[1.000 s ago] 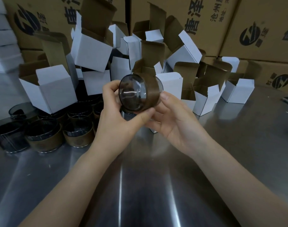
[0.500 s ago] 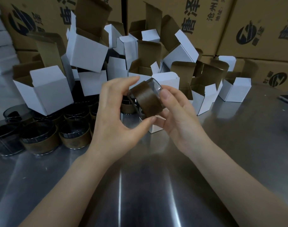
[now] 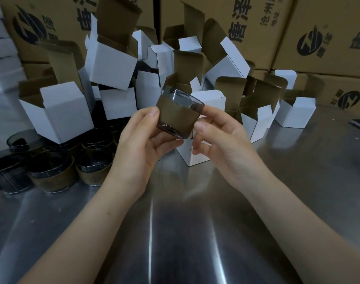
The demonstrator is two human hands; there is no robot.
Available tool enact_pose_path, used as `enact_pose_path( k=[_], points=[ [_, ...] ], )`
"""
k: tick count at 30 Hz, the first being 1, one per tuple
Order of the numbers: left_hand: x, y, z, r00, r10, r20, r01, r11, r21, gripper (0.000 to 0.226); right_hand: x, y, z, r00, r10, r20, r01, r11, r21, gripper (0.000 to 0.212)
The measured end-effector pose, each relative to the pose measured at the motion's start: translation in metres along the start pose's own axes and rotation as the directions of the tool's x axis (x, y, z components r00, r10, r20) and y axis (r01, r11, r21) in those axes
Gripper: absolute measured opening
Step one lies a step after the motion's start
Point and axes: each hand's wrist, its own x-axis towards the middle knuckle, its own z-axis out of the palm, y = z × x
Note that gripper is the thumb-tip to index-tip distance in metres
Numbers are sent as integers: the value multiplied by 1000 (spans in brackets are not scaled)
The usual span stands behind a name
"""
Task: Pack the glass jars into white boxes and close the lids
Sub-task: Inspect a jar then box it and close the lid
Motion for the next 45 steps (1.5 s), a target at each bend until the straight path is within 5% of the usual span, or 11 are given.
enact_pose_path(
  k=[9, 14, 18, 21, 26, 32, 38, 45],
  points=[
    [-2, -6, 2, 995, -43, 89, 25, 981, 195, 68, 1, -7, -12, 993, 44, 107, -33, 994, -104, 71],
    [-3, -9, 5, 999, 33, 35, -42, 944, 328, 35, -1, -15, -18, 998, -14, 54, 21, 991, -130, 69],
    [-5, -16, 5, 995, 87, -41, -61, 899, 433, 10, 3, -23, -21, 980, -178, -87, 174, 983, -50, 42],
    [-6, -21, 5, 996, 82, -39, -50, 856, 515, 21, 7, -27, -29, 933, -246, -264, 268, 962, 48, 25],
    [-10, -27, 12, 997, 76, 12, -65, 742, 667, 26, 15, -23, -40, 870, -164, -464, 248, 961, 125, 48],
    [-13, -32, 15, 996, 57, 62, -84, 665, 742, 38, 17, -17, -38, 916, -87, -392, 137, 985, 103, 54],
    [-12, -34, 13, 996, 1, 91, -71, 622, 780, 68, 11, -20, -26, 921, -172, -350, 94, 968, -231, 88],
    [-12, -37, 12, 997, -19, 78, -48, 633, 773, 104, 6, -14, -28, 975, -201, -91, 154, 917, -367, 50]
  ],
)
